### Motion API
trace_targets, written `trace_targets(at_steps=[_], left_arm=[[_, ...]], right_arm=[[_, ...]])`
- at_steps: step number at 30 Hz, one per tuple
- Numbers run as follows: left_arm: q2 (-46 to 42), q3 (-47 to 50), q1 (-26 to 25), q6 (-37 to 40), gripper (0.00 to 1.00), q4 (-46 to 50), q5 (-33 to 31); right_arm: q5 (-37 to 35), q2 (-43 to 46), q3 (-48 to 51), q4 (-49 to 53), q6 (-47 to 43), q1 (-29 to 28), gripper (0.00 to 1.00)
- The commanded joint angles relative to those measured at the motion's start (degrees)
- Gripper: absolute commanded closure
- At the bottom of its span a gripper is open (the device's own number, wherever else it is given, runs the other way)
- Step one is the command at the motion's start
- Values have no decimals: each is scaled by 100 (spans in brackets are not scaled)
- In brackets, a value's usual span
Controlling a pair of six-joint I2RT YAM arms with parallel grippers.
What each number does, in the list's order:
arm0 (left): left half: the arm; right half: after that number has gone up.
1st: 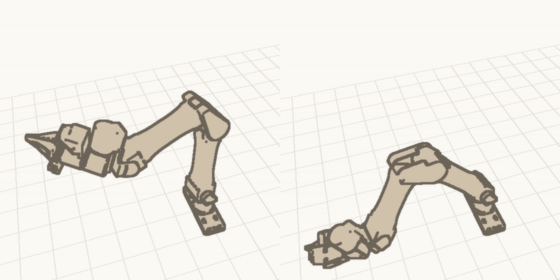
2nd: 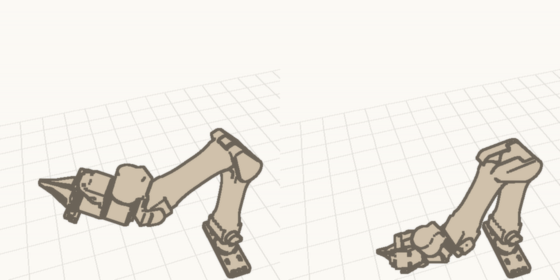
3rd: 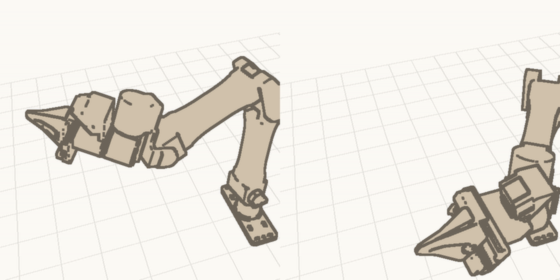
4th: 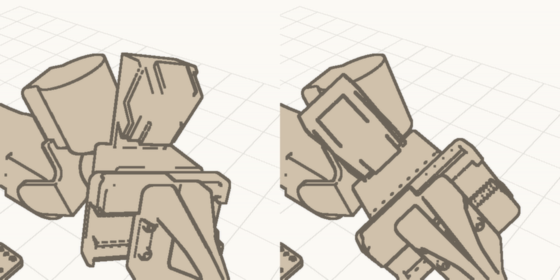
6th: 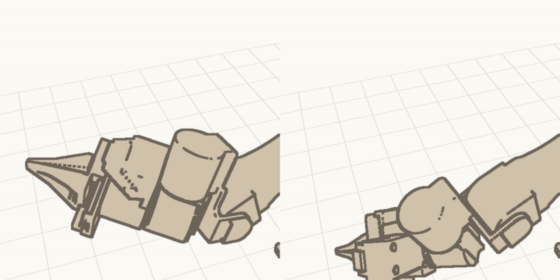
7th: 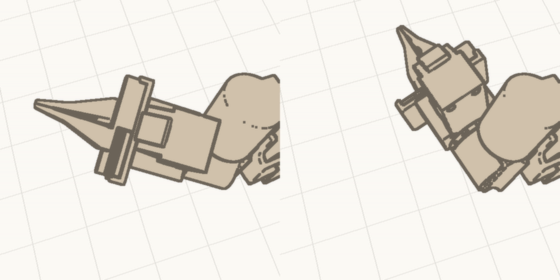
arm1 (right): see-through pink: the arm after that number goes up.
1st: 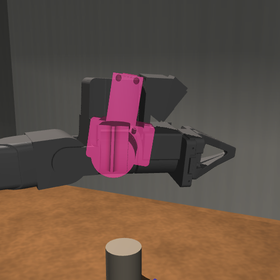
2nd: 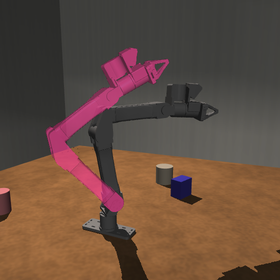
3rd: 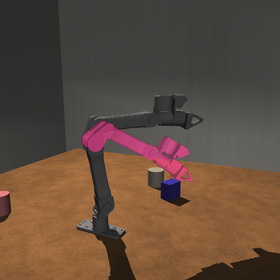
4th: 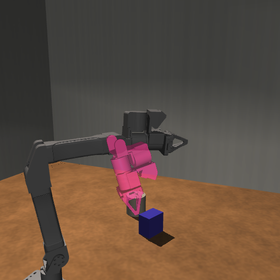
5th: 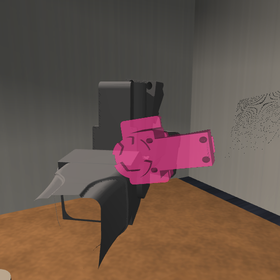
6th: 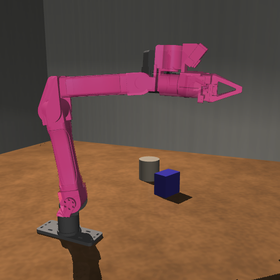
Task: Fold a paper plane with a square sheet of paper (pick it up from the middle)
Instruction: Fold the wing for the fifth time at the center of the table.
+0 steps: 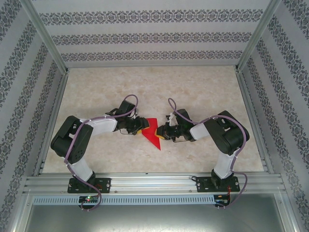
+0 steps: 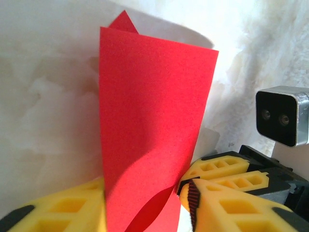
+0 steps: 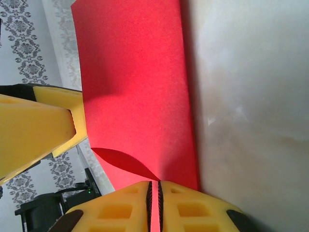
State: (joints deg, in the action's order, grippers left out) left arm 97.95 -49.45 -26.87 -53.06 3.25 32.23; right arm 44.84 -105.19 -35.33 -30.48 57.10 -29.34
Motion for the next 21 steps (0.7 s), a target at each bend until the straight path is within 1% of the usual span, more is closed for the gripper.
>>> trace_targets(at_steps=[1, 5, 9, 11, 13, 16, 19, 21], left_arm=[[108, -132, 47, -69, 64, -228, 134], [44, -52, 47, -95, 82, -249, 116], [-45, 19, 43, -174, 90, -318, 97], [-124, 62, 44, -225, 91, -359, 87], [-221, 97, 46, -290, 92, -398, 54], [-326, 102, 45, -360, 92, -370, 6], [-364, 110, 37, -418, 92, -412, -4], [-373, 113, 41, -440, 92, -422, 24]], right_arm=[[-678, -427, 22, 380, -138, -44, 83], [-670, -283, -68, 583, -235, -45, 81], [-660, 191, -188, 939, -371, -53, 77], [-884, 664, -256, 1418, -589, -67, 72], [-1250, 1201, -343, 2126, -964, -117, 70], [-2269, 2006, -536, 3293, -1645, -353, 66], [-3257, 2661, -482, 3628, -2393, -878, 62], [-4147, 2953, -366, 3554, -2921, -1498, 61]])
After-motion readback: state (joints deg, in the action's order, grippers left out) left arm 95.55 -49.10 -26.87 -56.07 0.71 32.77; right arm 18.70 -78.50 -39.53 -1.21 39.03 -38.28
